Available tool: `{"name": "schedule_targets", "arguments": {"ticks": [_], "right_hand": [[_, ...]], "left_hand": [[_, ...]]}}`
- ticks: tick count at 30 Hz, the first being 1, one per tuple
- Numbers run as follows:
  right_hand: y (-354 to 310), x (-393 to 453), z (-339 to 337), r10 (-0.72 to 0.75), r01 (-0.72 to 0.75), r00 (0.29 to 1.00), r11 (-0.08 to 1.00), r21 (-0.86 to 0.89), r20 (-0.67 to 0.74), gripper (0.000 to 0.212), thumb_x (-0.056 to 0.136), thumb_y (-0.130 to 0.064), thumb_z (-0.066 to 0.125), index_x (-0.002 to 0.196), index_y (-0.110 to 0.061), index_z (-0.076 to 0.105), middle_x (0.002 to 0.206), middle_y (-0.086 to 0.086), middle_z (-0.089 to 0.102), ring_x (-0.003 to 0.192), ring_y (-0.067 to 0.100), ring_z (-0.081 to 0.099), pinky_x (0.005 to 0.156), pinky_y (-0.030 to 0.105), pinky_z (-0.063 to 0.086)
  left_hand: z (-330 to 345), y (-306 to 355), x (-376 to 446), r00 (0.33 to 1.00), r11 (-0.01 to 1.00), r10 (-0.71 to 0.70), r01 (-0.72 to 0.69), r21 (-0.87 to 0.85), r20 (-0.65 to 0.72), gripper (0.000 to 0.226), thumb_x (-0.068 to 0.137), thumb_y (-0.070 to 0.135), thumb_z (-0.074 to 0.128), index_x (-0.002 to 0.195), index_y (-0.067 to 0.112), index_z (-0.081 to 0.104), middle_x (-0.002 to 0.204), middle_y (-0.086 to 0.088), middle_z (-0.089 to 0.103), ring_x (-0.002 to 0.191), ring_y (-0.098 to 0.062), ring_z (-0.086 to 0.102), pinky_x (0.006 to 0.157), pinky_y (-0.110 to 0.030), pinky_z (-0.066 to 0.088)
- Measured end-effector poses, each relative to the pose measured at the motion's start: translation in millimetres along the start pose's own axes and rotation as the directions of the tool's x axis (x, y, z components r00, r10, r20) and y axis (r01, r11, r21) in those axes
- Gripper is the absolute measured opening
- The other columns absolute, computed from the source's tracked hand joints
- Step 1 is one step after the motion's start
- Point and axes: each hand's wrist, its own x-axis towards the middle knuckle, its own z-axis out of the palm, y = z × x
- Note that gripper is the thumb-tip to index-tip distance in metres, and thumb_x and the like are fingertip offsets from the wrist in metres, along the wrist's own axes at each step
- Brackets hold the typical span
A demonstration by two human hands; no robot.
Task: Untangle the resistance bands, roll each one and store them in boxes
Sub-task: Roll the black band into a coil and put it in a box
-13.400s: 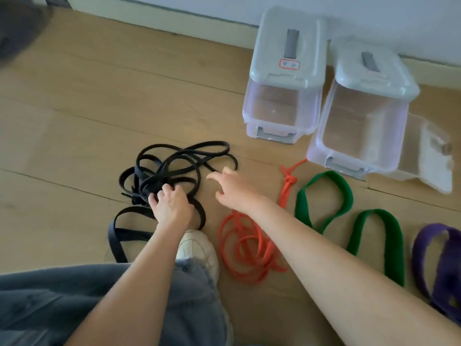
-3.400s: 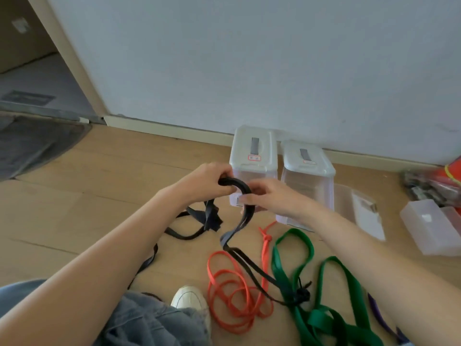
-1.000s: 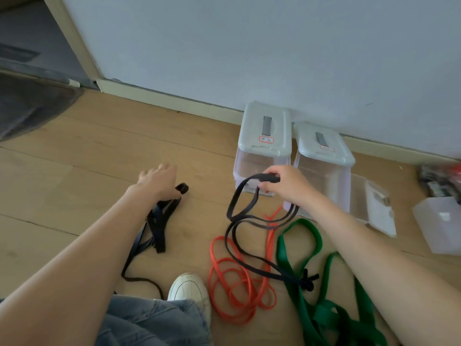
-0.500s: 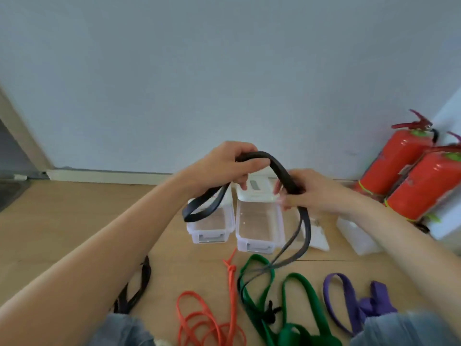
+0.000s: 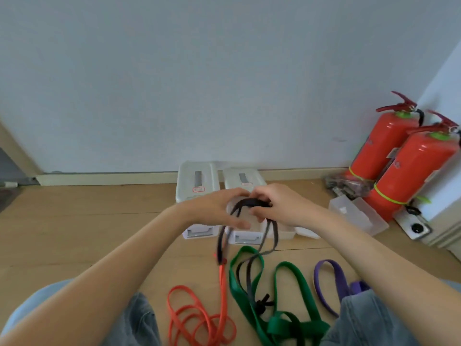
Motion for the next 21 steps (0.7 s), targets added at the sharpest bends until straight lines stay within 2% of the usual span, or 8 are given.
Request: {"name": "schedule_targets", "arguments": {"ticks": [2,5,8,10,14,18,20,21], "right_hand": [[6,3,0,0.002,0.0,1.0,0.999,0.054,-0.026,0.009,0.083,-0.018,0.064,0.08,-0.024,0.059,0.056,-0.017,0.062,0.052,-0.005,0.053,0.052,0.014,0.036],[26,2,1,0.068,-0.077,0.994,0.991,0.111,0.083,0.007,0.081,-0.022,0.067,0.087,-0.02,0.064,0.069,-0.013,0.064,0.064,0.001,0.057,0.062,0.018,0.043],[50,-1,14,0.161,-0.176,0.945,0.984,0.028,0.283,0.004,0.084,-0.017,0.065,0.088,-0.016,0.064,0.088,-0.003,0.068,0.088,0.013,0.063,0.08,0.025,0.048],[59,-2,24,0.242,-0.244,0.9,0.969,-0.041,0.362,0.005,0.086,-0.015,0.063,0.084,-0.018,0.06,0.093,0.002,0.067,0.092,0.018,0.063,0.085,0.028,0.05],[53,0,13,0.253,-0.244,0.954,0.967,-0.07,0.163,0.018,0.093,-0.012,0.05,0.08,-0.023,0.047,0.075,-0.007,0.057,0.067,0.0,0.054,0.053,0.007,0.04],[35,-5,-14,0.137,-0.113,0.987,0.963,0.243,-0.083,0.014,0.097,-0.015,0.043,0.092,-0.025,0.051,0.064,-0.009,0.057,0.06,0.006,0.059,0.06,0.012,0.049],[26,-10,-27,0.054,-0.022,0.993,0.958,0.285,-0.108,0.015,0.097,-0.018,0.044,0.1,-0.025,0.057,0.055,-0.015,0.054,0.055,0.0,0.056,0.065,0.02,0.053],[23,-13,-31,0.019,0.013,0.994,0.959,0.282,-0.108,0.015,0.096,-0.019,0.047,0.101,-0.026,0.06,0.053,-0.018,0.053,0.053,-0.002,0.054,0.061,0.017,0.051]], "left_hand": [[2,5,9,0.998,0.997,0.065,-0.065,-0.027,-0.023,0.02,0.086,0.024,0.063,0.106,0.018,0.064,0.097,0.0,0.069,0.086,-0.013,0.06,0.082,-0.023,0.045],[-11,10,12,0.988,0.994,0.105,-0.108,-0.013,-0.117,0.02,0.089,0.026,0.059,0.085,0.009,0.069,0.07,-0.002,0.066,0.059,-0.02,0.047,0.058,-0.025,0.035],[-28,12,7,0.95,0.979,0.126,-0.166,-0.12,-0.287,0.022,0.089,0.023,0.059,0.082,0.005,0.068,0.071,-0.006,0.07,0.073,-0.033,0.057,0.065,-0.029,0.043],[-35,8,3,0.925,0.975,0.062,-0.136,-0.174,-0.376,0.023,0.09,0.023,0.058,0.078,0.005,0.065,0.069,-0.002,0.071,0.075,-0.029,0.06,0.07,-0.028,0.043],[-36,-16,-4,0.914,0.992,-0.125,0.101,-0.081,-0.386,0.016,0.091,0.016,0.056,0.08,0.006,0.062,0.064,0.004,0.068,0.062,-0.008,0.064,0.066,-0.017,0.046],[-28,-32,-11,0.944,0.944,-0.267,0.297,0.146,-0.192,0.011,0.089,0.015,0.056,0.08,0.02,0.058,0.069,0.008,0.067,0.06,0.002,0.058,0.057,-0.015,0.04],[-23,-32,-13,0.946,0.931,-0.288,0.312,0.187,-0.148,0.011,0.088,0.018,0.058,0.077,0.023,0.058,0.072,0.009,0.066,0.063,0.0,0.057,0.055,-0.013,0.036],[-22,-30,-13,0.95,0.933,-0.281,0.303,0.196,-0.134,0.009,0.087,0.02,0.06,0.078,0.023,0.058,0.076,0.007,0.065,0.07,-0.005,0.058,0.058,-0.015,0.037]]}}
